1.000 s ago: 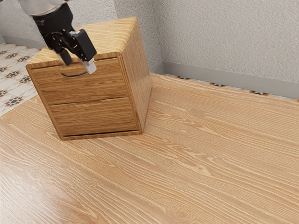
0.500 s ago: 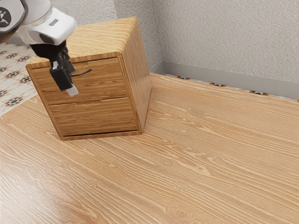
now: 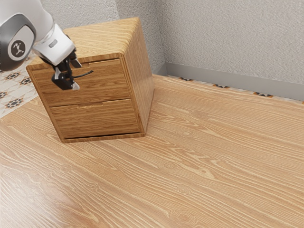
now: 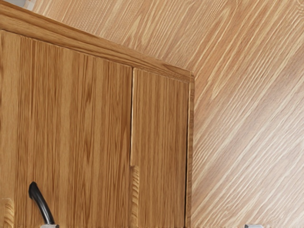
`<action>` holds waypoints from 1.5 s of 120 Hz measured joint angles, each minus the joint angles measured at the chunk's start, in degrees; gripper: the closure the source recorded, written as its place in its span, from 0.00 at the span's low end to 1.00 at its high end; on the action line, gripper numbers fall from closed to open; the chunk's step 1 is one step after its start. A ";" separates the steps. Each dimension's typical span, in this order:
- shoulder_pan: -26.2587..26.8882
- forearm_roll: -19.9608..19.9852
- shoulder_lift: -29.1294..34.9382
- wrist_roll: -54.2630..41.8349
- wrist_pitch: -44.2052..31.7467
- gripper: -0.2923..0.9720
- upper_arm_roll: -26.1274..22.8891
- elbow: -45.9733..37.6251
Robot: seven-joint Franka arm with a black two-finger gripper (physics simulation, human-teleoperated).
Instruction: Pull the drawer handle with one arm to open the drawer
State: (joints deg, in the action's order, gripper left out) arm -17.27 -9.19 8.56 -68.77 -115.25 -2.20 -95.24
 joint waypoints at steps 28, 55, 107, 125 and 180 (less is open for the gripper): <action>-0.63 1.62 -4.71 -3.70 -1.89 0.48 -0.01 3.79; -3.61 3.44 -9.71 -6.14 -1.09 0.49 0.00 8.07; -4.16 4.18 -13.70 -8.86 0.61 0.48 -0.09 11.19; -4.41 4.15 -13.79 -9.38 0.54 0.51 -0.29 11.25; -6.53 5.21 -13.41 -10.75 1.92 0.54 0.01 11.75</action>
State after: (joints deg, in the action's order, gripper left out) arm -23.80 -3.98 -4.86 -79.52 -113.33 -2.19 -83.49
